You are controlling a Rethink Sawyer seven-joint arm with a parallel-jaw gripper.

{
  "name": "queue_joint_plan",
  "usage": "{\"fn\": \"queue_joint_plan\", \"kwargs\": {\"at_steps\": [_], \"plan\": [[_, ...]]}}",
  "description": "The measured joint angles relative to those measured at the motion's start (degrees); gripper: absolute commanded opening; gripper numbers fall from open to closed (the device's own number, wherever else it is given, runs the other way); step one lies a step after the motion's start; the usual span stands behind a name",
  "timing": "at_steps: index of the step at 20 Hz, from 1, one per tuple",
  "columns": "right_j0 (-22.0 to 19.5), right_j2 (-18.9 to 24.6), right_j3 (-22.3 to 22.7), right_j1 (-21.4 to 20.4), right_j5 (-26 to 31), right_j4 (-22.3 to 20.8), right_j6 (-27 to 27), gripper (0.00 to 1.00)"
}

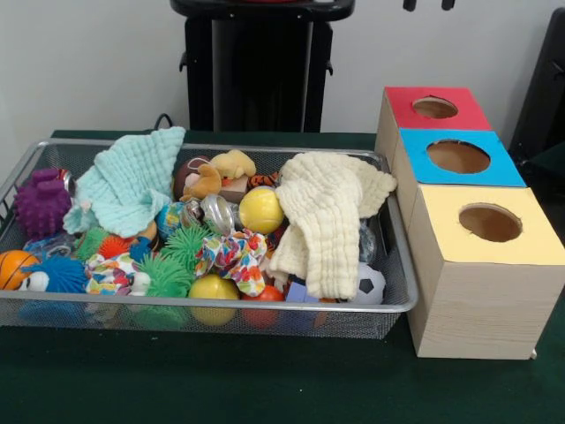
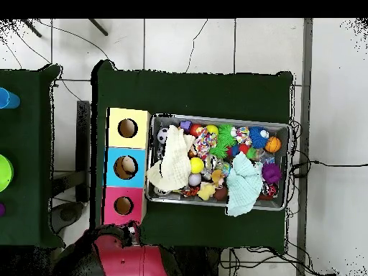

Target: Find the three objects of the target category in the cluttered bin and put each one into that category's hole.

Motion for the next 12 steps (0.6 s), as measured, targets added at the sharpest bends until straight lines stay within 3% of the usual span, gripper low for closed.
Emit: {"fn": "queue_joint_plan", "kwargs": {"at_steps": [12], "plan": [[1.5, -0.8, -0.2, 0.0, 0.0, 0.0, 0.0, 1.0]]}}
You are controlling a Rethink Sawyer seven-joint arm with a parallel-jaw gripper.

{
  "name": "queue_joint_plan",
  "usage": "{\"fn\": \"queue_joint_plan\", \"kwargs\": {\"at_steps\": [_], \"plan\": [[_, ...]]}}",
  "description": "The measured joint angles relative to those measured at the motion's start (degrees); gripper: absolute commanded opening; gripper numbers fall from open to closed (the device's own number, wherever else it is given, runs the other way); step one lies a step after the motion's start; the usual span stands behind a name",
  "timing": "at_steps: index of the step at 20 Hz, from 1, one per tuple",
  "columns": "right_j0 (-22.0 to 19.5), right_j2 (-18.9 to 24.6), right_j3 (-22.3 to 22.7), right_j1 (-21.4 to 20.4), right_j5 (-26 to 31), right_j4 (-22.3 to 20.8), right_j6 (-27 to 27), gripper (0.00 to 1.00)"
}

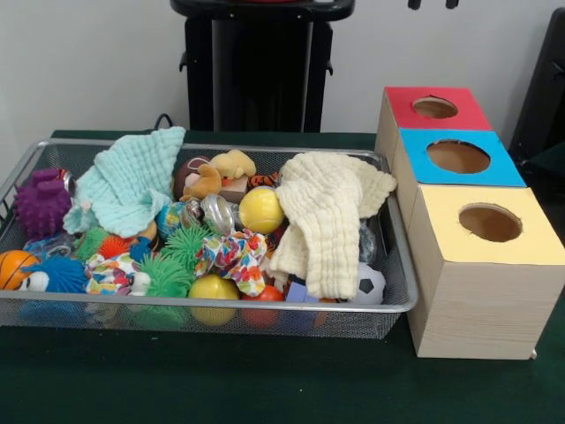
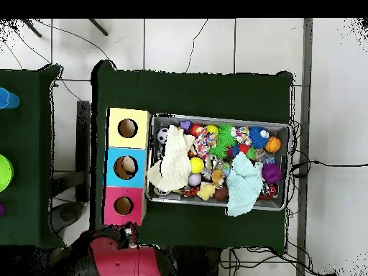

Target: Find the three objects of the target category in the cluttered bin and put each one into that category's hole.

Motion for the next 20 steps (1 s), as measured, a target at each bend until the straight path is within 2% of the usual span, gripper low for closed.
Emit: {"fn": "queue_joint_plan", "kwargs": {"at_steps": [20], "plan": [[1.9, -1.3, -2.0, 2.6, 0.0, 0.2, 0.0, 1.0]]}}
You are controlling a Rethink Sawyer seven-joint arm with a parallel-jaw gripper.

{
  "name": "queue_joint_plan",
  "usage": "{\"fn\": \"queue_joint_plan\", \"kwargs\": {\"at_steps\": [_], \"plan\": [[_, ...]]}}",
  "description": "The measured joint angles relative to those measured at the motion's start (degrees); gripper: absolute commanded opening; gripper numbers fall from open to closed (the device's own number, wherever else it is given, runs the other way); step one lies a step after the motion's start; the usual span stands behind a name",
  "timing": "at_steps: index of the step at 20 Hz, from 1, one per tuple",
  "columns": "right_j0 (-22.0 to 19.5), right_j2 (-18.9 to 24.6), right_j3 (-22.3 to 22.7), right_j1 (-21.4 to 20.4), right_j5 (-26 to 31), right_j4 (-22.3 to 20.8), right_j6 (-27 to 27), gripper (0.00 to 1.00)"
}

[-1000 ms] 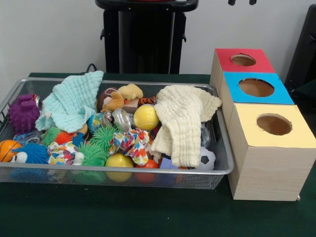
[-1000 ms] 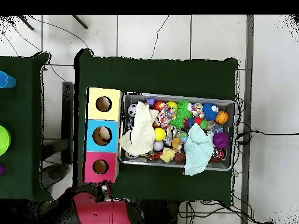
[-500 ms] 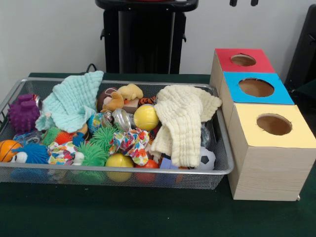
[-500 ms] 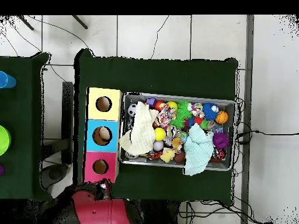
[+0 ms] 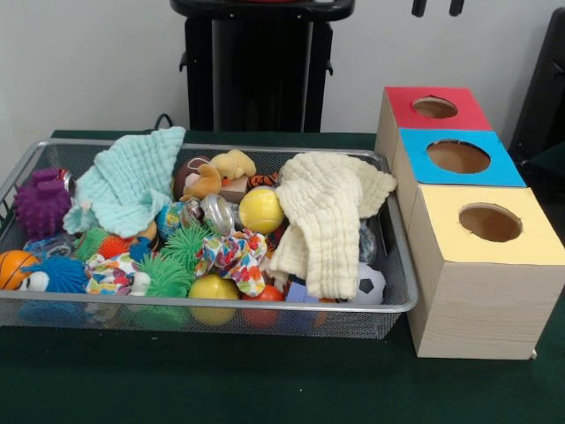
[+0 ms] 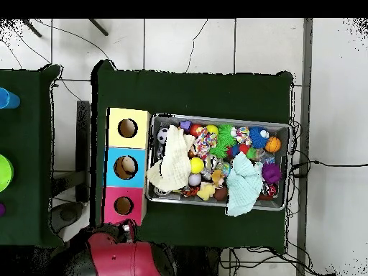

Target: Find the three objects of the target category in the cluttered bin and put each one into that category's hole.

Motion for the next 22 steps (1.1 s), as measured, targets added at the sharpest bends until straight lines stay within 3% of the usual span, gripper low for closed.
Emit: {"fn": "queue_joint_plan", "kwargs": {"at_steps": [22], "plan": [[2.2, -1.2, -0.6, 1.3, 0.0, 0.4, 0.0, 1.0]]}}
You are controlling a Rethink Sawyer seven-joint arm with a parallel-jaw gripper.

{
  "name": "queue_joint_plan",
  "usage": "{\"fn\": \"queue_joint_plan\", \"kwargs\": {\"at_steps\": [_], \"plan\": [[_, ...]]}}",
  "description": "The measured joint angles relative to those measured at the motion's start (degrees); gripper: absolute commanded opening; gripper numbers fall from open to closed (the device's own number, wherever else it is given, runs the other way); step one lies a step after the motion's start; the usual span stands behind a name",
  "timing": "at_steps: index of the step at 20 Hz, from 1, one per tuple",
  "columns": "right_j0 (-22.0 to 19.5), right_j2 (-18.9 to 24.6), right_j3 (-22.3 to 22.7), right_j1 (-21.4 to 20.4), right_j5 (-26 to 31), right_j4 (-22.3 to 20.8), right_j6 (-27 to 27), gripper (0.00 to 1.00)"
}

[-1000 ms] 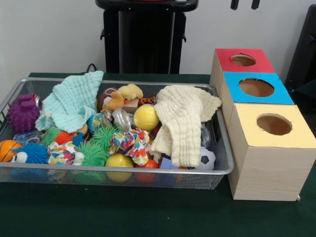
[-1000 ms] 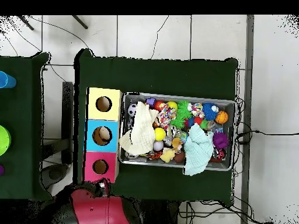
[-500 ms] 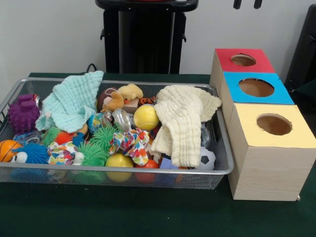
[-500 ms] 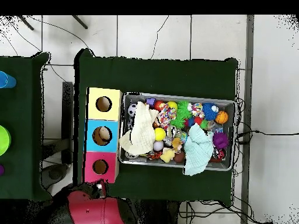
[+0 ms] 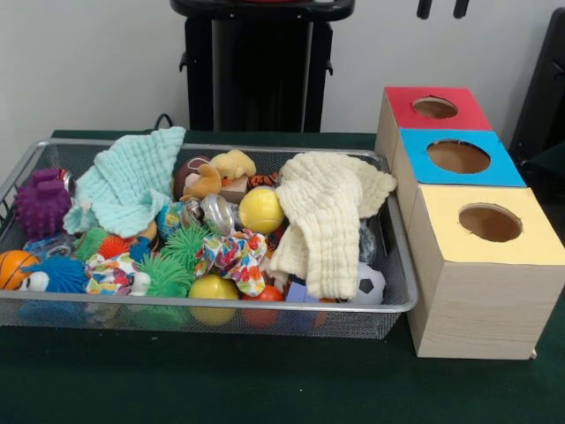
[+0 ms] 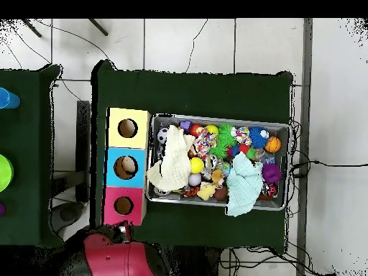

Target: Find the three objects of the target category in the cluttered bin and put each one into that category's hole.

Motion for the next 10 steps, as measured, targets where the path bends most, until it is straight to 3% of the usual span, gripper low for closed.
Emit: {"fn": "queue_joint_plan", "kwargs": {"at_steps": [10], "plan": [[-0.9, 0.0, 0.0, 2.1, -0.2, 0.0, 0.0, 1.0]]}}
